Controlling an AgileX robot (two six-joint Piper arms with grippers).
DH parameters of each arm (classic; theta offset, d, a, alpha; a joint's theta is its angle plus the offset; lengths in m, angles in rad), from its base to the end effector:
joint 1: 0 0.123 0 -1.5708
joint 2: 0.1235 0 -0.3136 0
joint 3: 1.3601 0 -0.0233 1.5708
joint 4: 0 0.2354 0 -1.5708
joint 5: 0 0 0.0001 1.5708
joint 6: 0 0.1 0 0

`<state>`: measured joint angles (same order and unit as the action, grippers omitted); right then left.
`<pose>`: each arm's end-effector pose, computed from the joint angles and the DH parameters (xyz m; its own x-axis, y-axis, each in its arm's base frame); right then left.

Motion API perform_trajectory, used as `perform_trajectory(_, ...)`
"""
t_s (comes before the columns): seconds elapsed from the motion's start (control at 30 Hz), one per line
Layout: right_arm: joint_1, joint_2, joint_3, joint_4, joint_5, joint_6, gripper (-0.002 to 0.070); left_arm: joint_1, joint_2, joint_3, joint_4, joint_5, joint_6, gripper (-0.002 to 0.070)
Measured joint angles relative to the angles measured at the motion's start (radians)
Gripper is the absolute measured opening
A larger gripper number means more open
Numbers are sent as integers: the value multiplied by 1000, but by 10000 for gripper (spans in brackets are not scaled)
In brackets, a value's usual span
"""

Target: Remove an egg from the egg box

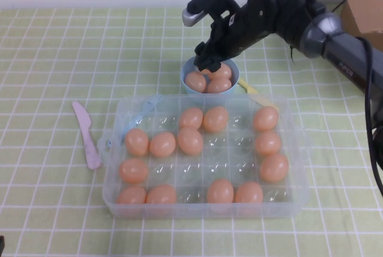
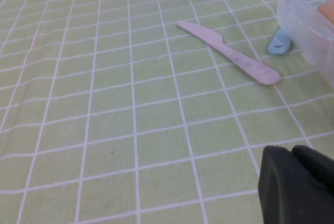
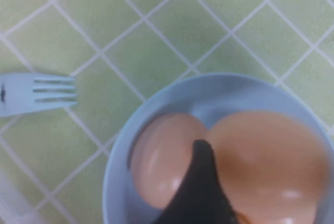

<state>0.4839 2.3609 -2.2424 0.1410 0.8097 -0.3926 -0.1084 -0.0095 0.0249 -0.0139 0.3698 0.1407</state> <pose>0.4829 0.2653 0.2566 -0.4763 -0.5771 -0.6634 -0.6916 0.7118 -0.1227 0.0170 -0.0024 0.1693 -0.2751 0.1581 -0.9483 0.1492 0.9815 0.1203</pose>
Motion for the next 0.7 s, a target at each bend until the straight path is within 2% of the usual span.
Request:
perform_trajectory(0.1,-11,-4,0,43,12,0,518,0,0,0,0,0,0,-4)
perform_trajectory(0.2,-15,-31,0,61,70,2,501,0,0,0,0,0,0,-4)
perform_trajectory(0.3,-15,-80,-1,67,157,27,384,0,0,0,0,0,0,-4)
perform_trajectory(0.33,-15,-98,-1,67,196,45,300,0,0,0,0,0,0,-4)
perform_trajectory(0.37,-17,-124,-2,67,245,61,184,0,0,0,0,0,0,-4)
perform_trajectory(0.43,-24,-156,0,67,305,75,82,0,0,0,0,0,0,-4)
perform_trajectory(0.53,-39,-211,51,67,356,93,11,0,0,0,2,0,0,-4)
perform_trajectory(0.7,-47,-344,238,140,283,55,-11,0,0,0,2,0,0,-4)
